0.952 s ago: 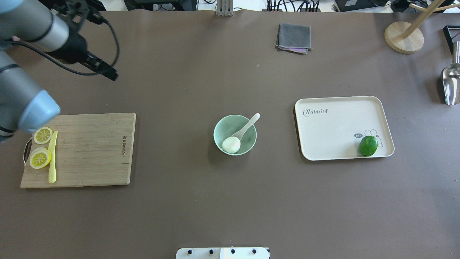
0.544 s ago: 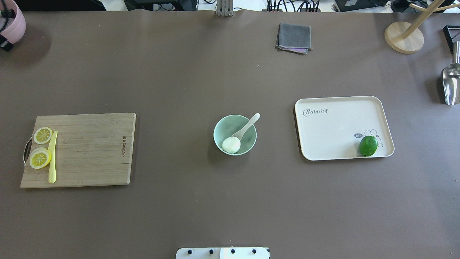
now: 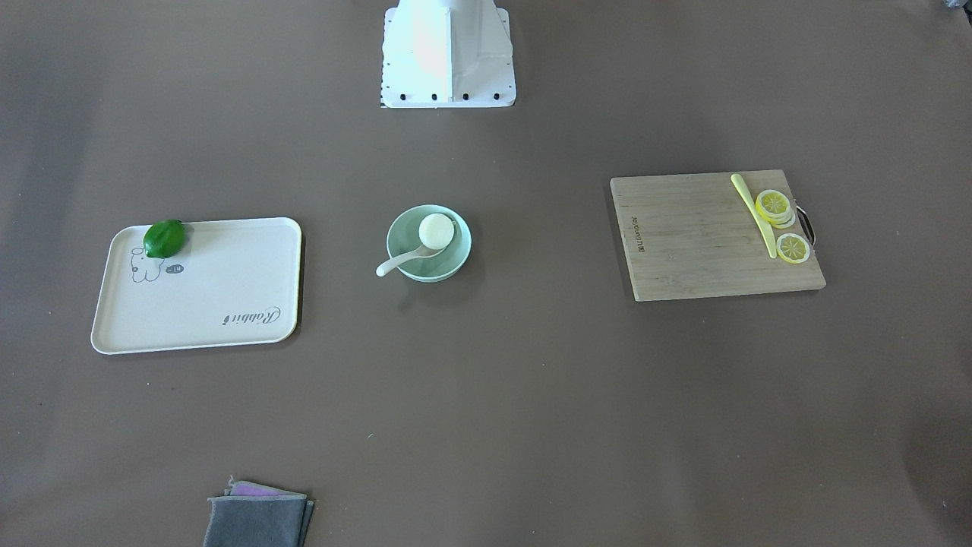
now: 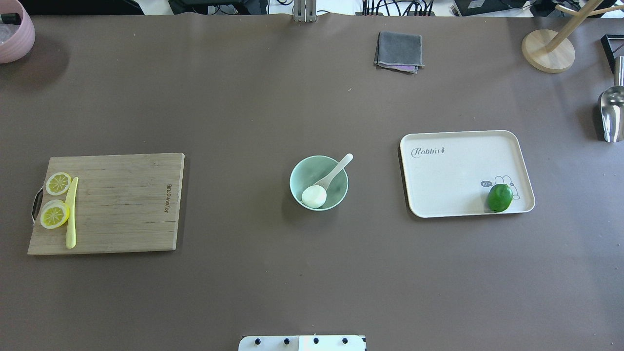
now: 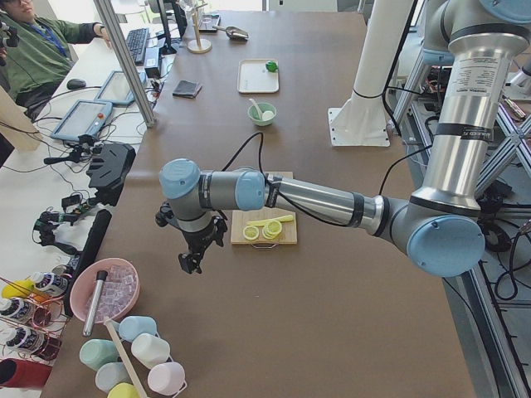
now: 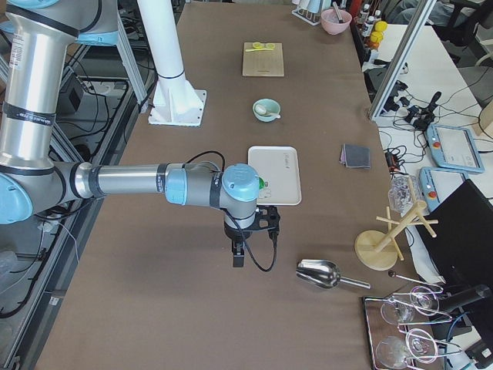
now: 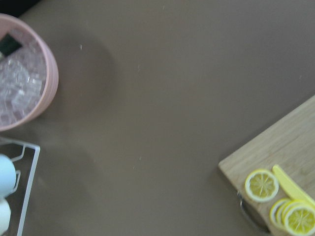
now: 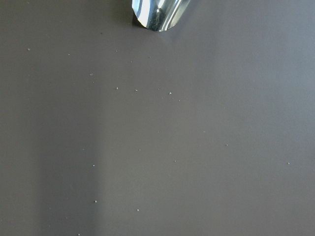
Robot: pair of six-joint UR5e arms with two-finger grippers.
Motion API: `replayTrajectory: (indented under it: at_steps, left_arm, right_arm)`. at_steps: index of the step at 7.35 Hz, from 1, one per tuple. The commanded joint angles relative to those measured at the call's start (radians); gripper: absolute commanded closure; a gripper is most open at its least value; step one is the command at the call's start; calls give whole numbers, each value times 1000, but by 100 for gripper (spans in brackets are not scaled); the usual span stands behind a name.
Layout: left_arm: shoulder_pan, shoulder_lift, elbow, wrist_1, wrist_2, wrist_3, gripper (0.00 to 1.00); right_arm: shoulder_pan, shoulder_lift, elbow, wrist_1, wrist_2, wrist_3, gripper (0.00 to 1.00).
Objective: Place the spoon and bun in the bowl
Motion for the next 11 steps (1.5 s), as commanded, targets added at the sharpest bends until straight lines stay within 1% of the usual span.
replayTrajectory:
  at_steps: [1,2,3,4,5,11]
  left_arm:
    - [-28,22,43,-41,1,-142,1]
    - [-29,22,34,-43,-2,-202,1]
    - [-28,35,16,-46,7,-205,1]
    - [-22,87,-50,-75,5,-203,1]
    - [-20,107,-84,-86,-1,-200,1]
    - [-19,109,-75,-92,-2,-200,1]
  right_arm:
    - [0,-3,-2,0,1,1,0]
    - [0,-3,-2,0,2,1,0]
    - [-1,-1,-4,0,2,2,0]
    - [-1,-1,-11,0,2,2,0]
    - [-1,0,-15,0,2,2,0]
    - [-1,4,-24,0,4,5,0]
